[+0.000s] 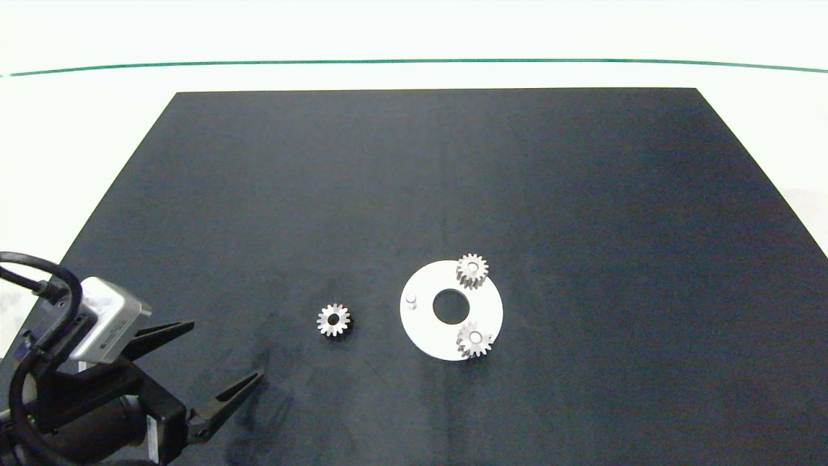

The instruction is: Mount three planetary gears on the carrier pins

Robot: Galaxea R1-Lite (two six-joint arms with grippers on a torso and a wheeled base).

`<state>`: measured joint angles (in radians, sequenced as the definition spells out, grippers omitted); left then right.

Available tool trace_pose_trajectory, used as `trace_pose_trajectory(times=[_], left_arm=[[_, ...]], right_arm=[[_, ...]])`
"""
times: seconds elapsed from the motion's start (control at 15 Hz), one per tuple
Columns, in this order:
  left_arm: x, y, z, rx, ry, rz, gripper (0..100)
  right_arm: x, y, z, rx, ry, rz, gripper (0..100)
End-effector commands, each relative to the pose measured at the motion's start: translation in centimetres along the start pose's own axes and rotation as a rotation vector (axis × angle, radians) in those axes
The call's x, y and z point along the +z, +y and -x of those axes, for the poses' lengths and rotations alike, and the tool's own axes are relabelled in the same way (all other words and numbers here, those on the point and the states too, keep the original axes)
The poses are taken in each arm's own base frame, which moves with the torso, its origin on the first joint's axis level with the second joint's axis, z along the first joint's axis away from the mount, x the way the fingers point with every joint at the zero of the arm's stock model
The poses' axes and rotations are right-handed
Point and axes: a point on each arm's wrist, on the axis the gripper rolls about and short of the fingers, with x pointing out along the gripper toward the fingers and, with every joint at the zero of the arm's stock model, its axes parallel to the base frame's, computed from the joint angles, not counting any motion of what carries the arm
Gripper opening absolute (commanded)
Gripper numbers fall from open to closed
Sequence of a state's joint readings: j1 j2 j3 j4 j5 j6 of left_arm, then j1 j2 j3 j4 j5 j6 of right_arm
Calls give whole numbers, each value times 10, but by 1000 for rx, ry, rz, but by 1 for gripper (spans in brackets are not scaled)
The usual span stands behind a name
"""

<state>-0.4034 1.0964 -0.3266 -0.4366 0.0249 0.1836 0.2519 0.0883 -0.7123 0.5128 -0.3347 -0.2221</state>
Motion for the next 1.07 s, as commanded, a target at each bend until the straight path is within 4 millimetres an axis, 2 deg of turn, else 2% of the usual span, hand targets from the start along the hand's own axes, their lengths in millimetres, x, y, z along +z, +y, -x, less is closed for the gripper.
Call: trace_pose_trajectory(times=[0.07,0.4,0.67,0.87,1.07], left_arm=[[2,-11,-27,-52,31,-26,100],[0,-27,-72,-80,-6,-45,100],[1,-47,-81,-100,-29,-72,100],[-4,-52,-95,-107,2,-79,100],[1,-54,-105,-92,-31,-74,100]], right_arm=[[-3,2,-4,7,25,11,100],[-7,3,-7,18,40,16,100],[-8,4,-10,22,57,22,100],[-14,6,-11,27,72,28,100],[-16,6,-11,35,66,24,100]])
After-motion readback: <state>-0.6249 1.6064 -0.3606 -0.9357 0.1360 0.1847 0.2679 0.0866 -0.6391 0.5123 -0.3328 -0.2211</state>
